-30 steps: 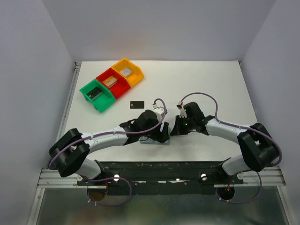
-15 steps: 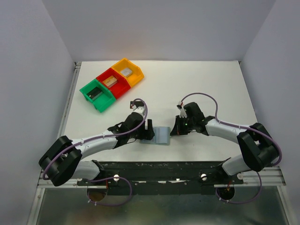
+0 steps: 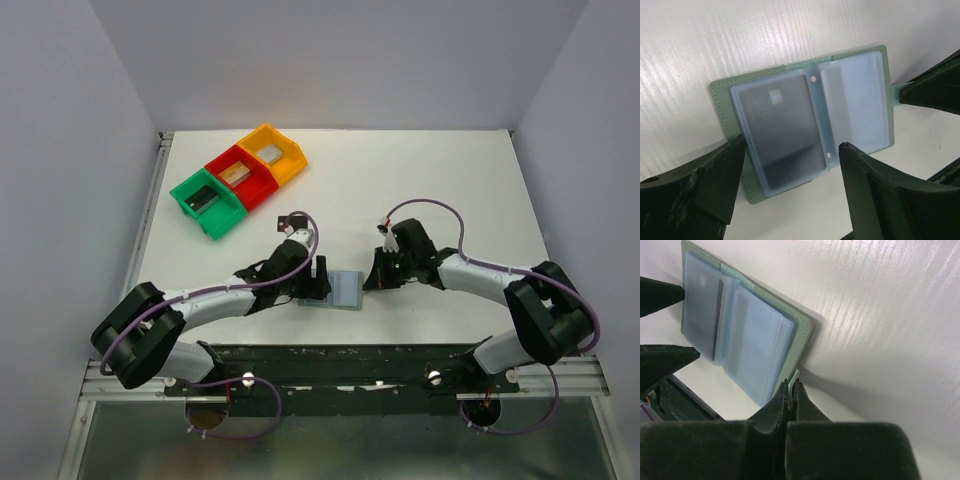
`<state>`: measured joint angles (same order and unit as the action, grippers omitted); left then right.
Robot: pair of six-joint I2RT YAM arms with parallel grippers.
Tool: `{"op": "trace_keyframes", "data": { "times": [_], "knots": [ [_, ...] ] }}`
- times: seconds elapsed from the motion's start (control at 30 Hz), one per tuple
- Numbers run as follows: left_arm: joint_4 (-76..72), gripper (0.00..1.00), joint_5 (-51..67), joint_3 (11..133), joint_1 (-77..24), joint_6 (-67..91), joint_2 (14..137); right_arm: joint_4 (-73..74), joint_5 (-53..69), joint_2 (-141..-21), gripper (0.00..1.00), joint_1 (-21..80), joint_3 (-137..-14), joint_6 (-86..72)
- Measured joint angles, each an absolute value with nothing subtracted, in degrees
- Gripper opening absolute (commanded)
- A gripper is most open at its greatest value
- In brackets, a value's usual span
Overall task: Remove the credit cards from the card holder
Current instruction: Remove the credit card from the card holder.
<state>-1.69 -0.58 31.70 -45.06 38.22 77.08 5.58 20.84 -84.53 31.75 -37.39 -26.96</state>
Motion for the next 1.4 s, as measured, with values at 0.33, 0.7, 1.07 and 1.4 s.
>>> {"op": "trace_keyframes", "data": {
  "times": [0.33, 0.7, 1.07, 1.4],
  "knots": [
    [-3.6, 0.81, 2.2, 32.0, -44.9, 37.7, 78.1, 5.6, 20.9, -84.8, 0.0, 31.7, -37.4, -27.0],
    [-6.3, 0.77, 5.5, 32.0, -44.9, 36.7, 78.4, 5.6, 20.9, -84.9, 0.0, 31.7, -37.4, -27.0],
    [-7.4, 0.74, 5.6, 30.7, -44.9, 36.5, 75.2, 5.6, 20.9, -84.9, 0.0, 31.5, -37.4, -27.0],
    [-9.3, 0.72, 7.1, 30.5, -45.4, 35.4, 75.4, 5.6, 21.3, -85.2, 0.0, 31.5, -37.4, -27.0]
  ]
}}
